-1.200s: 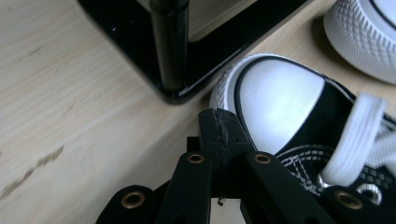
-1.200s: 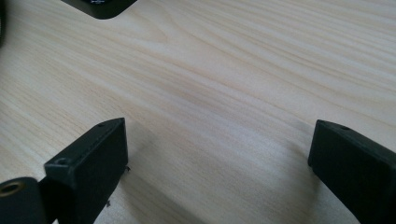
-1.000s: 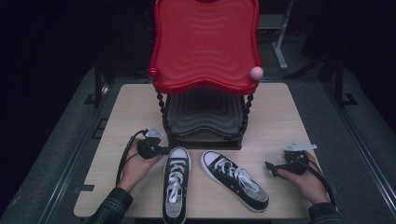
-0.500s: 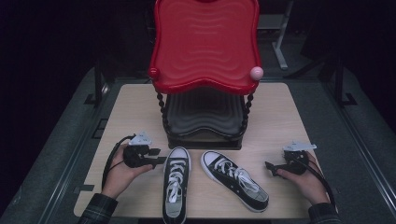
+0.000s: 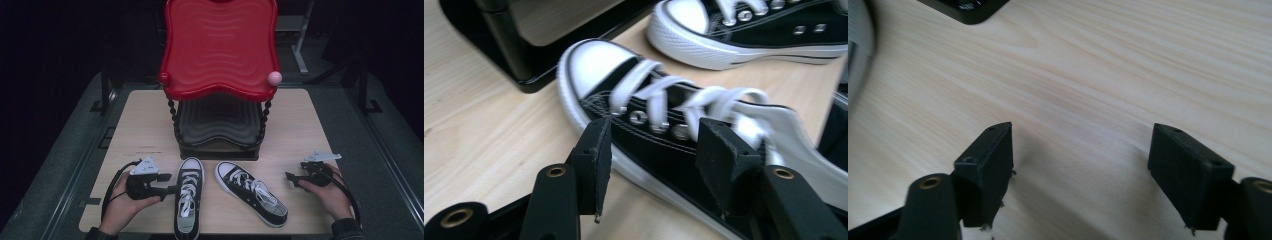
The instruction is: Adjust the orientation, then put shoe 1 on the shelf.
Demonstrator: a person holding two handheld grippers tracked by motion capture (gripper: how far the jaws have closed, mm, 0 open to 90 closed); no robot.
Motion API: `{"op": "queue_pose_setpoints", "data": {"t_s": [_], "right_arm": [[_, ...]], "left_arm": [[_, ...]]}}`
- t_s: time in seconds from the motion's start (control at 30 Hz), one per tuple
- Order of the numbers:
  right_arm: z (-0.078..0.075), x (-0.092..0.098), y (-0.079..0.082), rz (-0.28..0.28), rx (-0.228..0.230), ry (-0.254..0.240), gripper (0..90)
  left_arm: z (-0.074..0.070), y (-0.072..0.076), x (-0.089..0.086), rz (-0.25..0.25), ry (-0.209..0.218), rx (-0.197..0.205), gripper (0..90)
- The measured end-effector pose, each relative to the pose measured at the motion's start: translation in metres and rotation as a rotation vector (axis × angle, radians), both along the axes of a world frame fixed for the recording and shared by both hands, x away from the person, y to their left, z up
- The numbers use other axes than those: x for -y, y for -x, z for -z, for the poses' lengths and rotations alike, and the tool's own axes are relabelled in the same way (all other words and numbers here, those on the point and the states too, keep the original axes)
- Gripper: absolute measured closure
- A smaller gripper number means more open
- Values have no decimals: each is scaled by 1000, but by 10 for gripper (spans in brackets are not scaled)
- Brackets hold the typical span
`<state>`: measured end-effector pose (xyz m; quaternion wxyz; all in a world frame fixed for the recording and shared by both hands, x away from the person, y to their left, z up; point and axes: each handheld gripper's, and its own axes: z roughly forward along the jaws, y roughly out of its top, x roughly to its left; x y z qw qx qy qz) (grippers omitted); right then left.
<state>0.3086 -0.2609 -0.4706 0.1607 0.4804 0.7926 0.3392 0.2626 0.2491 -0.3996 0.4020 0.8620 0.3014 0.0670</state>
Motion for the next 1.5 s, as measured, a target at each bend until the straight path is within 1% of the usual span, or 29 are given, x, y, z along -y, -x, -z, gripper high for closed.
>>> {"op": "queue_pose_setpoints", "data": {"t_s": [0.07,0.1,0.13,0.17,0.2,0.27,0.33,0.43,0.5,0.57,0.67,0.73,0.8,0.9,1.0,1.1,1.17,1.23,1.27,1.37,1.5], "right_arm": [[-7,-2,3,-8,6,-24,318],[-17,-6,7,-12,17,-47,341],[-17,-6,7,-12,17,-47,341],[-25,-11,11,-24,19,-71,359],[-25,-11,11,-24,19,-71,359],[-34,-18,16,-33,31,-98,373],[-43,-26,22,-53,43,-112,393],[-55,-39,30,-77,55,-128,401],[-62,-47,34,-96,60,-147,401],[-68,-56,38,-116,71,-155,401],[-75,-67,43,-140,72,-168,401],[-80,-75,47,-160,84,-174,401],[-83,-81,50,-172,86,-182,398],[-88,-90,54,-196,87,-186,392],[-93,-101,59,-229,93,-195,390],[-95,-112,61,-263,92,-207,390],[-94,-122,61,-289,84,-213,390],[-93,-130,61,-311,75,-217,390],[-92,-135,61,-322,70,-218,390],[-89,-150,61,-356,63,-220,388],[-87,-172,60,-401,53,-237,385]], "left_arm": [[-2,6,1,12,10,7,481],[-4,10,2,15,15,9,482],[-5,12,2,19,16,10,482],[-5,15,2,22,25,9,483],[-6,17,2,24,29,9,483],[-6,21,3,32,45,3,486],[-7,25,3,42,52,1,488],[-6,30,6,56,58,-3,489],[-5,32,8,70,54,-7,489],[-4,34,11,78,51,-10,490],[-1,33,14,72,36,-10,499],[3,32,15,68,27,-17,510],[6,30,16,62,11,-8,523],[11,28,17,57,4,-3,539],[13,26,16,51,3,7,582],[15,25,15,52,28,-10,652],[16,24,14,62,27,-20,723],[17,25,15,66,15,-14,759],[17,25,15,66,12,-18,775],[18,24,15,46,12,-34,826],[18,23,15,37,18,-49,848]]}}
